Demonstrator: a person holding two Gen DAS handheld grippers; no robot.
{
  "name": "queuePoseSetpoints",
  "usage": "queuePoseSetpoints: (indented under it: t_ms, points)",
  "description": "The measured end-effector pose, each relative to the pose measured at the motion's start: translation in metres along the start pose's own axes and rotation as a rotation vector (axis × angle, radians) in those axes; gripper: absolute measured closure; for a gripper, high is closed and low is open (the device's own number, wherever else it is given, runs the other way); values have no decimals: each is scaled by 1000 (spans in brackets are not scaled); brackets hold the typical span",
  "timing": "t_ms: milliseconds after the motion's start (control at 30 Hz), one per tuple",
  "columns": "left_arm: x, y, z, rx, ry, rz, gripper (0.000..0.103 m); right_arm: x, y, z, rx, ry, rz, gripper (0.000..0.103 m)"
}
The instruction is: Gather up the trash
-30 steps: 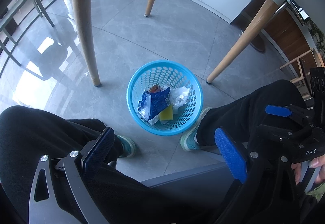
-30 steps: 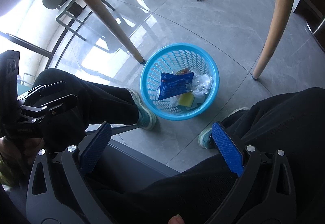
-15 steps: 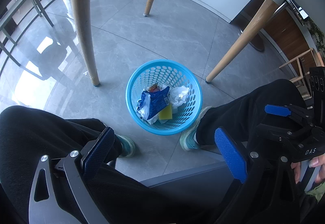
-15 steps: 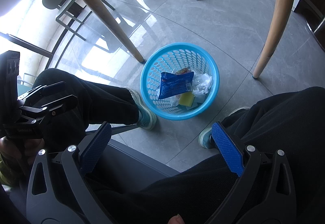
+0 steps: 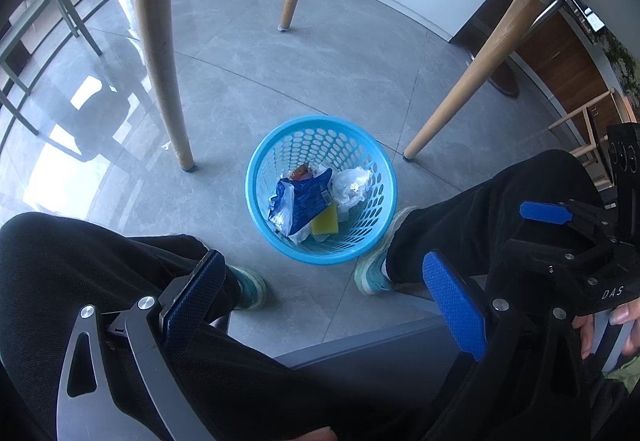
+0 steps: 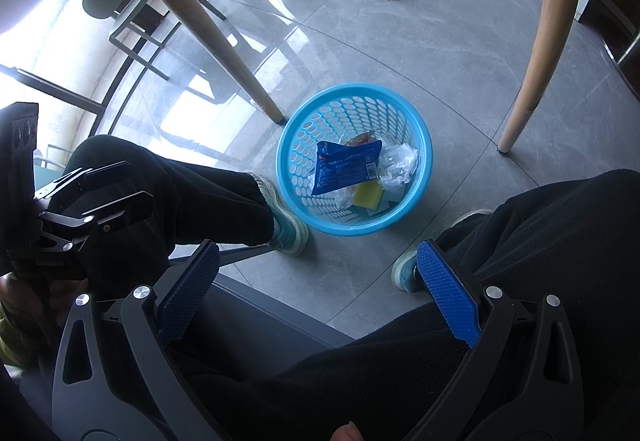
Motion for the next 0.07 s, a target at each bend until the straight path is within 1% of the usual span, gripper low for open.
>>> queuePoseSetpoints:
  t_ms: [67]
  points:
    - [-1, 1, -1, 2, -4, -4, 6, 0, 0, 0, 0, 0, 0, 9]
Point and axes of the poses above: each gripper's, at about its wrist camera, not at the fingertips, and z roughly against the way its jaws point, x to its left, y to its underside, the point moved 7 cm from there along -z, roughly the way its jaws point, and after that the axes turned 6 degrees about y, right-handed, at the moved point
